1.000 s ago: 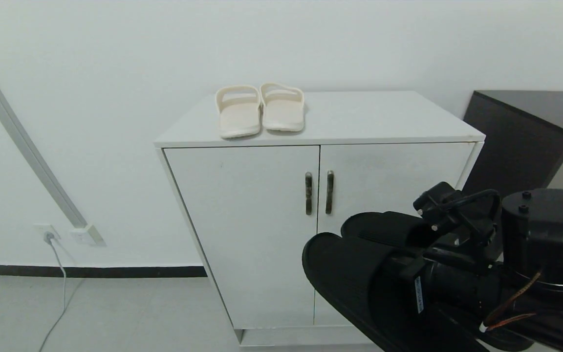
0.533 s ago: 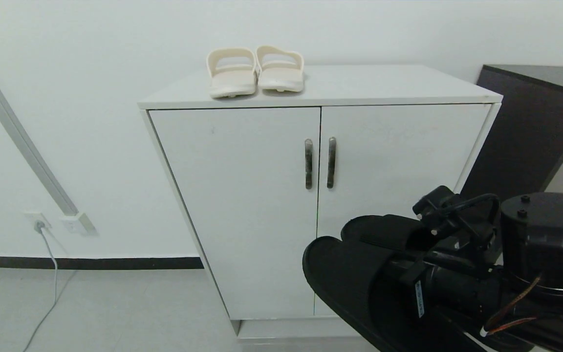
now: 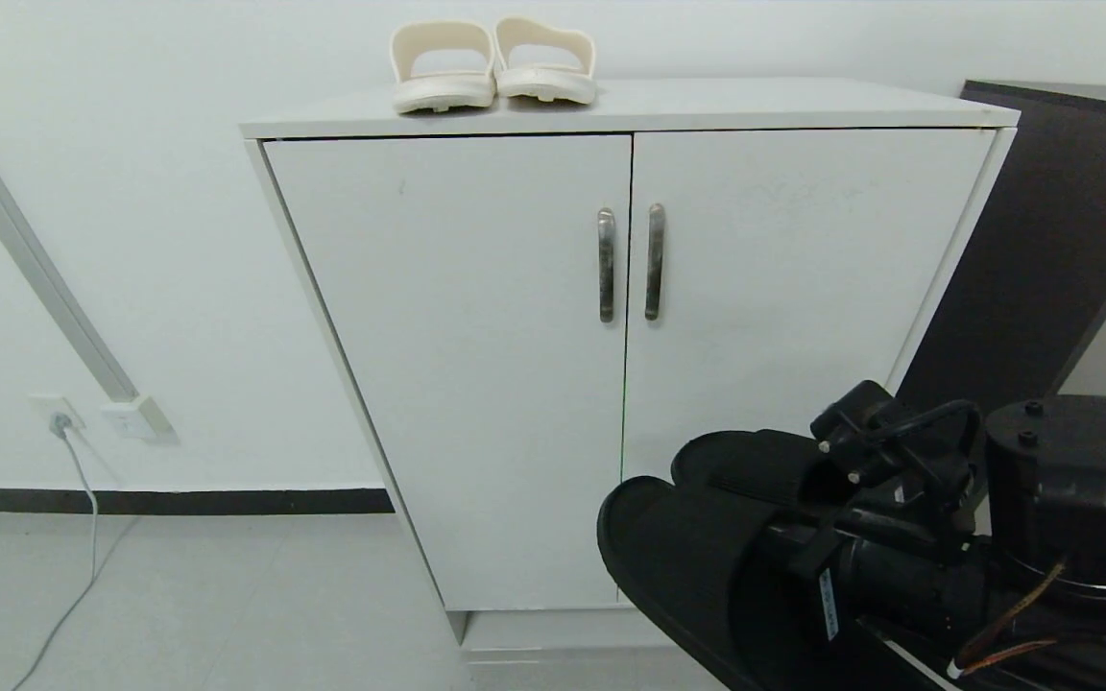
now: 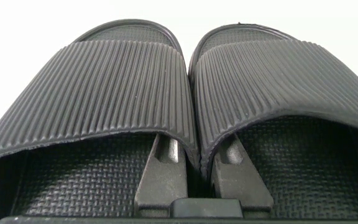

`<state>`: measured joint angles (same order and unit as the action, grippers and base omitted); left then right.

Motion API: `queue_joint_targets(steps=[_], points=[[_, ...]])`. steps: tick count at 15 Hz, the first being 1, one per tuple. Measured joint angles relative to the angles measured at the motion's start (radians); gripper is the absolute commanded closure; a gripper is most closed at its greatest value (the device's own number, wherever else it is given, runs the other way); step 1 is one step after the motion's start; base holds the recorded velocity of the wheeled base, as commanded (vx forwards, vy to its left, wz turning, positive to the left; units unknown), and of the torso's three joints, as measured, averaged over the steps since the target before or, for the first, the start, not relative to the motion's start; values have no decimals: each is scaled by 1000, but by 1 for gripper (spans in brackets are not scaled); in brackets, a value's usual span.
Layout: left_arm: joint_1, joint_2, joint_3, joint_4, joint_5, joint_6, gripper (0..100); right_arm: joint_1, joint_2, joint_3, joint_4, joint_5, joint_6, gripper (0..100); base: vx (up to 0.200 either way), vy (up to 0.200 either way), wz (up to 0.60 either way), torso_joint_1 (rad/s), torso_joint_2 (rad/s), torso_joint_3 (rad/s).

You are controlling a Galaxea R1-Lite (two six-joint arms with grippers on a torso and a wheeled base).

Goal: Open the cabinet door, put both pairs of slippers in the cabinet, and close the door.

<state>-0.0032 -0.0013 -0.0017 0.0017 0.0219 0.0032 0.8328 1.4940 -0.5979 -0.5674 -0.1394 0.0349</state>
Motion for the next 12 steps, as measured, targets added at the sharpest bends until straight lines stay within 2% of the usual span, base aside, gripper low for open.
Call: queue_joint_targets(steps=[5, 6, 7, 8, 10, 12], points=[[0, 4, -6, -4, -4, 14, 0, 3, 0, 8, -4, 18, 0, 100, 0, 0, 0, 0, 0, 0], [-2, 11, -18, -3, -18, 0, 0, 3, -1, 9, -5, 22, 0, 100, 0, 0, 0, 0, 0, 0], [-4, 23, -51, -2, -34, -36, 0, 3, -2, 11, -4, 24, 0, 100, 0, 0, 0, 0, 0, 0], [-6, 48, -103, -4, -60, -66, 0, 5, -3, 13, -5, 33, 0, 100, 0, 0, 0, 0, 0, 0], [-8, 140, -175, -10, -159, -77, 0, 7, -9, 23, -7, 71, 1, 100, 0, 0, 0, 0, 0, 0], [-10, 279, -217, -55, -317, -79, 0, 7, -22, 36, -7, 135, 1, 100, 0, 0, 0, 0, 0, 0]])
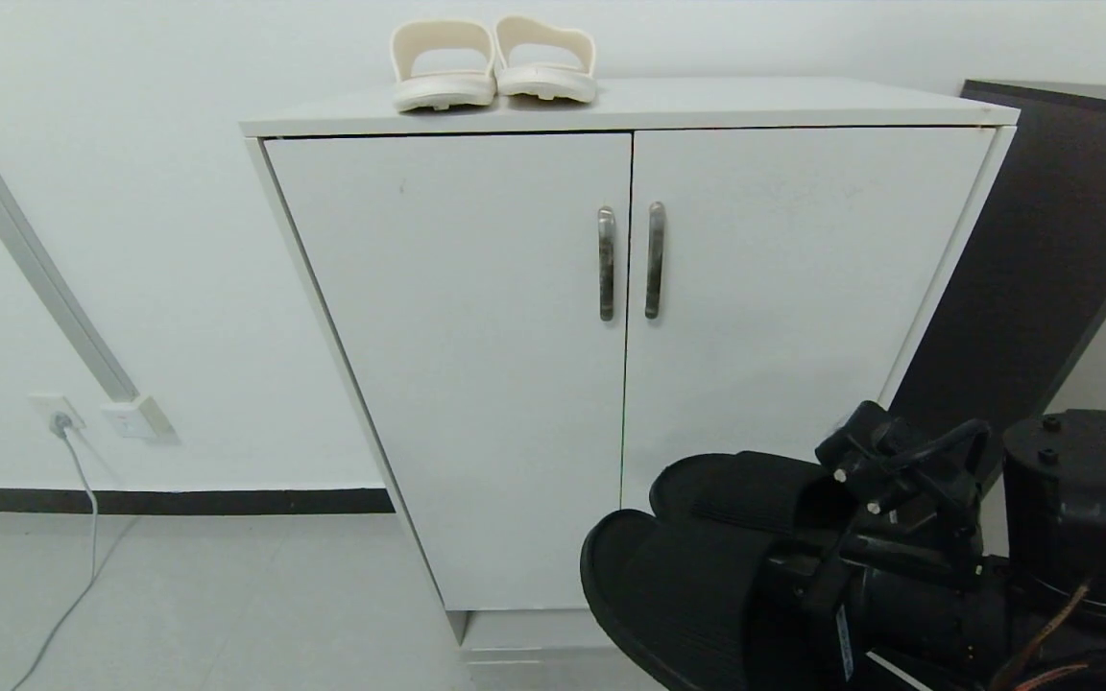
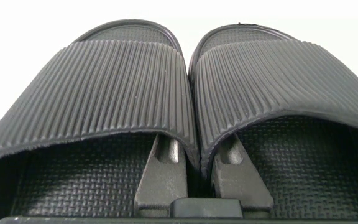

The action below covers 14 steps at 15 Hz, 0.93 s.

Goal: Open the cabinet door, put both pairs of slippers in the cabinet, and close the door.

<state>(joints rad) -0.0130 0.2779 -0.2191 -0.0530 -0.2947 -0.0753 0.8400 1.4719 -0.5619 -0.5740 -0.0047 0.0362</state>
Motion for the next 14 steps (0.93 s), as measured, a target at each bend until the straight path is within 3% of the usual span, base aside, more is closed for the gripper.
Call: queue_joint_targets(steps=[3, 6, 8, 10, 12, 14], points=[[-28, 219, -61, -107, -147, -23, 0, 0, -7, 5, 0, 7, 0, 100, 0, 0, 0, 0, 0, 0], [-200, 421, -199, -169, -180, -99, 0, -1, -9, 4, 0, 6, -1, 100, 0, 0, 0, 0, 0, 0], [-332, 533, -285, -210, -150, -145, 0, -2, -9, 2, 1, 6, -1, 100, 0, 0, 0, 0, 0, 0], [-459, 646, -355, -287, -78, -179, 0, -3, -7, 1, 1, 6, -1, 100, 0, 0, 0, 0, 0, 0], [-558, 766, -409, -394, -20, -192, 0, -4, -6, 1, 0, 6, 0, 100, 0, 0, 0, 0, 0, 0], [-618, 885, -465, -477, 11, -196, 0, -4, -6, 3, 1, 6, 0, 100, 0, 0, 0, 0, 0, 0]])
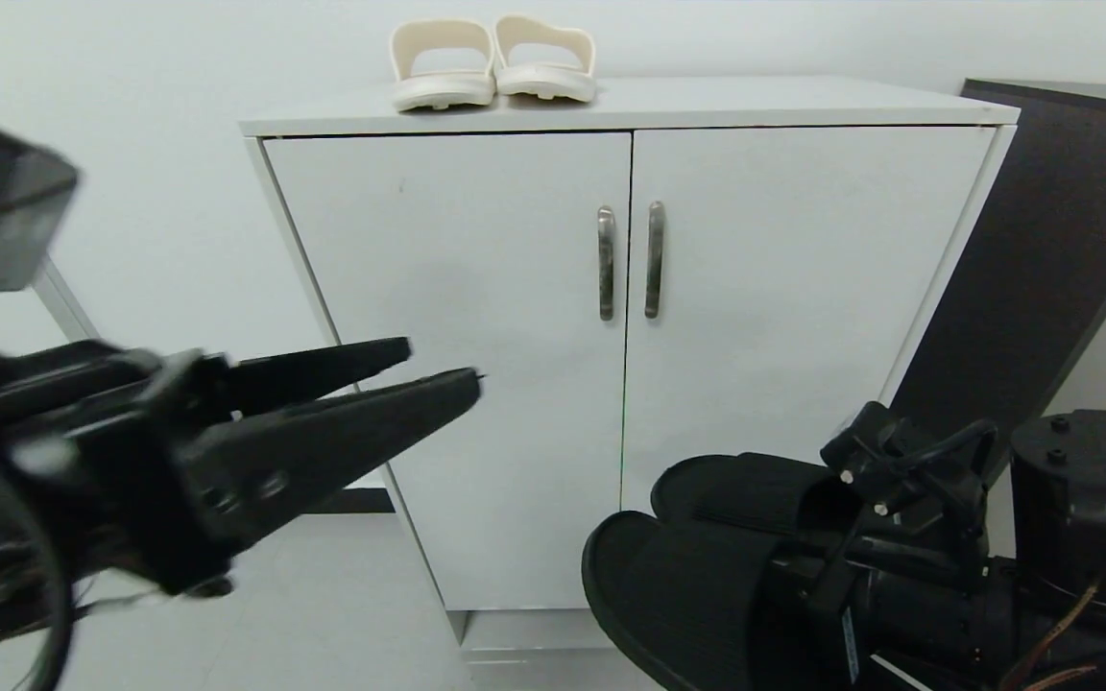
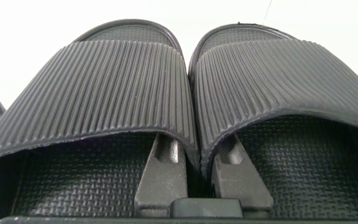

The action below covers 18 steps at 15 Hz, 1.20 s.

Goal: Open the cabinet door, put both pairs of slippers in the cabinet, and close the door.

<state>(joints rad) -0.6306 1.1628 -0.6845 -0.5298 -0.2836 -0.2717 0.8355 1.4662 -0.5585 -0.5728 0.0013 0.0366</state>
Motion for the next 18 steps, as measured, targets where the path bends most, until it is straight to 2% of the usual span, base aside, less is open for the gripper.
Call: queue_joint_targets(steps=[3, 4, 7, 9, 11, 12, 14, 16, 18], points=[[-43, 180, -103, -109, 4, -5, 0, 0, 0, 3, 0, 0, 0, 100, 0, 0, 0, 0, 0, 0], [-50, 233, -141, -121, -23, -12, 0, 0, 0, 3, -1, 0, 0, 100, 0, 0, 0, 0, 0, 0], [-59, 335, -254, -130, -149, -87, 0, -1, 0, 5, -1, 0, 0, 100, 0, 0, 0, 0, 0, 0], [-61, 397, -342, -126, -178, -123, 0, -1, 0, 5, 0, 1, 0, 100, 0, 0, 0, 0, 0, 0], [-61, 472, -430, -120, -181, -135, 0, -1, 0, 7, -1, 1, 0, 100, 0, 0, 0, 0, 0, 0], [-61, 504, -461, -115, -178, -136, 0, -1, 0, 8, 0, 1, 0, 100, 0, 0, 0, 0, 0, 0], [-63, 555, -517, -97, -118, -126, 0, -1, 0, 8, 0, 1, 0, 100, 0, 0, 0, 0, 0, 0], [-62, 586, -550, -72, -58, -77, 0, -2, 0, 8, 0, 1, 0, 100, 0, 0, 0, 0, 0, 0], [-60, 606, -583, -20, -17, -52, 0, -1, 2, 8, 0, 1, 0, 100, 0, 0, 0, 0, 0, 0]])
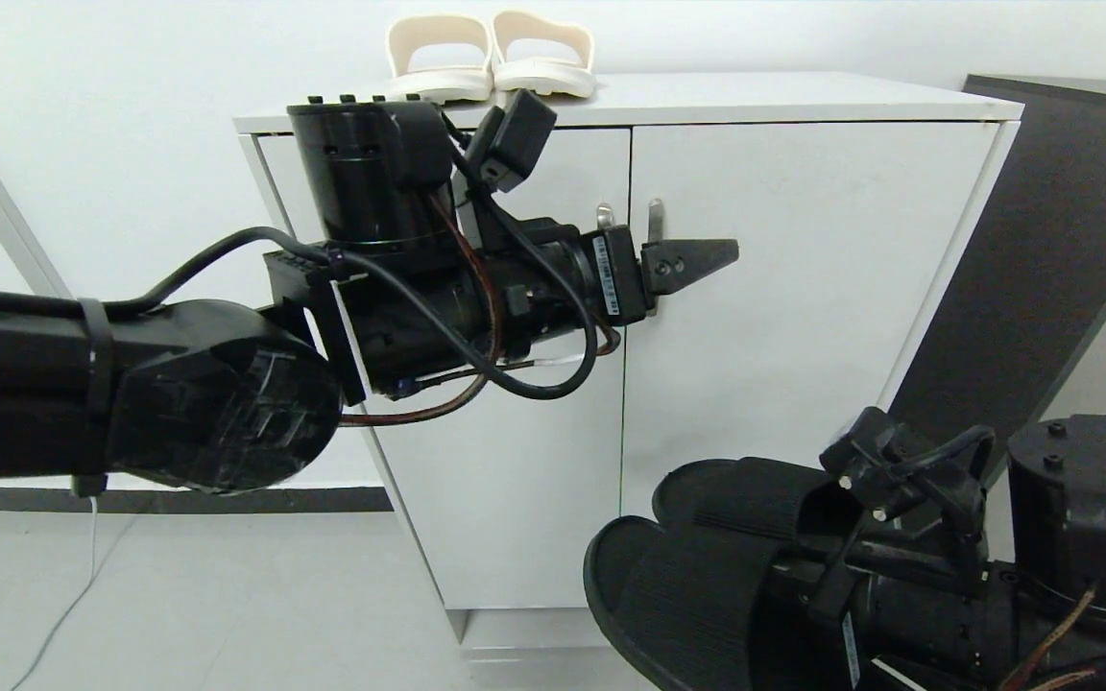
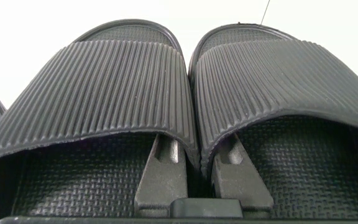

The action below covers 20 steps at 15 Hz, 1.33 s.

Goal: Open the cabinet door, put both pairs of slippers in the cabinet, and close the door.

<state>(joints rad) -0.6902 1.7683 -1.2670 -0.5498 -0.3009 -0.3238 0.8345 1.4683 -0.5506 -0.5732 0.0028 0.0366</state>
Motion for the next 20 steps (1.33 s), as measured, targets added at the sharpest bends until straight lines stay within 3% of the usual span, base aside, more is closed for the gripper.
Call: queue_joint_targets(steps=[5, 14, 15, 20], points=[[20, 60, -96, 38, 19, 25, 0, 0, 1, 0, 0, -1, -1, 100, 0, 0, 0, 0, 0, 0], [39, 147, -221, 110, 10, 27, 0, -1, 1, 5, 0, -1, -2, 100, 0, 0, 0, 0, 0, 0], [34, 153, -222, 111, 11, 27, 100, -2, 1, 5, 1, -1, -1, 100, 0, 0, 0, 0, 0, 0], [27, 156, -216, 118, 13, 27, 100, -1, 0, 13, 3, -2, -2, 100, 0, 0, 0, 0, 0, 0]])
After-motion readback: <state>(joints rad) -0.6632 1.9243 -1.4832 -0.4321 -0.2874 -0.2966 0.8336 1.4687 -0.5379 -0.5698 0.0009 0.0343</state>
